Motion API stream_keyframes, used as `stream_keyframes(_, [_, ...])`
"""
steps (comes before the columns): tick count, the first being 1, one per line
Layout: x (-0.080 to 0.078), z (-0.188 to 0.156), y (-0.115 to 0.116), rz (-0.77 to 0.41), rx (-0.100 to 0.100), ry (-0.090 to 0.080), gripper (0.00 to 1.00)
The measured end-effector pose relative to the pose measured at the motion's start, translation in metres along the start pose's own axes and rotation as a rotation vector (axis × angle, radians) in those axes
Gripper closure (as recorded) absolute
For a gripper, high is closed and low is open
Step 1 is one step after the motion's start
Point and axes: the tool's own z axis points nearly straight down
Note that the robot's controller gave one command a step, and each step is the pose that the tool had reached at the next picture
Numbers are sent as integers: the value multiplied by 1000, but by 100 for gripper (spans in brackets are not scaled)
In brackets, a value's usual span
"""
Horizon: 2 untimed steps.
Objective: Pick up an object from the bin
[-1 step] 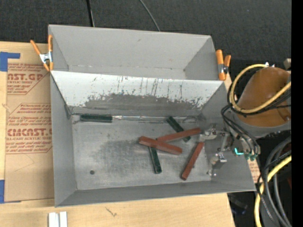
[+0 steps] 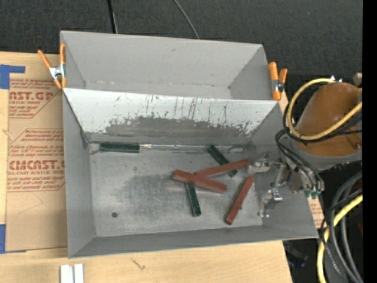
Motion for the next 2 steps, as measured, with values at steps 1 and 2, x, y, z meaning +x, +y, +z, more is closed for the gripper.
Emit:
stream_keyframes(1, [-6, 36, -2, -159, 2, -8, 0])
stream_keyframes(2, [-7, 76, 2, -335, -3, 4, 0])
